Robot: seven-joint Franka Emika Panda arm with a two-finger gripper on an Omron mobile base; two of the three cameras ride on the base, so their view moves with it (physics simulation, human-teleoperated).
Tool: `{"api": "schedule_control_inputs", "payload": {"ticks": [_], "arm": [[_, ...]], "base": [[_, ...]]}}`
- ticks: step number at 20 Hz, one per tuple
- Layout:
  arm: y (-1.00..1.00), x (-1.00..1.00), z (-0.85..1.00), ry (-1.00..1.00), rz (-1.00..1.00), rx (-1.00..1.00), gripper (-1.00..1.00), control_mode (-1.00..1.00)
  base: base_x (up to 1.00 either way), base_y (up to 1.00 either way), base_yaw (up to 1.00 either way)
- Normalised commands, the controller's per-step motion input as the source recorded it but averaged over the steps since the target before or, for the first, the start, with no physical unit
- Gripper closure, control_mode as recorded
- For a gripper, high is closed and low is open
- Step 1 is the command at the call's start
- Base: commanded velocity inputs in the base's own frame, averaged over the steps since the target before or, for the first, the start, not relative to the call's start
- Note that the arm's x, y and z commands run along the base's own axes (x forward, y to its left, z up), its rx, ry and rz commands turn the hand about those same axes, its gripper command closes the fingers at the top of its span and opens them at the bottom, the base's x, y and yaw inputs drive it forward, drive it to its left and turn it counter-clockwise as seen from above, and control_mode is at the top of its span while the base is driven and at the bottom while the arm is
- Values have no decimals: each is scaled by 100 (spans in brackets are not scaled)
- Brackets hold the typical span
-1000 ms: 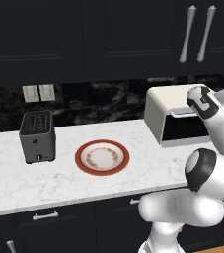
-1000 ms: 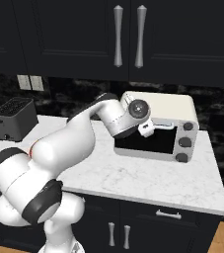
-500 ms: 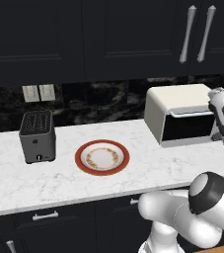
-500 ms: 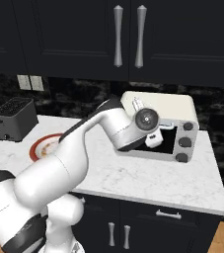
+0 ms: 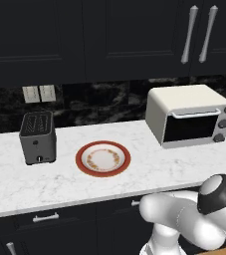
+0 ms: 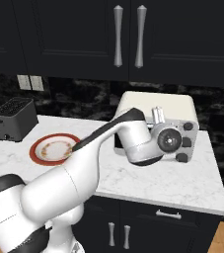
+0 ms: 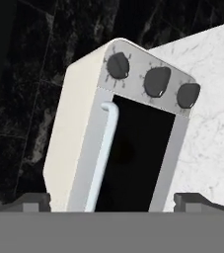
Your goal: Pick up the kebab skewer and baguette bread, and place them inside the toaster oven. Close the toaster oven door and start by setting the timer.
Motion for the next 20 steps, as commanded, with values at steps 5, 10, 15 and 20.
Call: {"api": "schedule_control_inputs", "payload": {"ticks": [5,10,15,20], "arm": [[-9,2,-36,-10,-11,11,-100,-100],[-1,26,-41,-8,-7,16,-100,-100],[-2,4,-27,-10,-1,15,-100,-100],[-31,0,-5,-12,0,9,-100,-100]], "base": [[0,0,0],[0,0,0],[0,0,0],[0,0,0]]}}
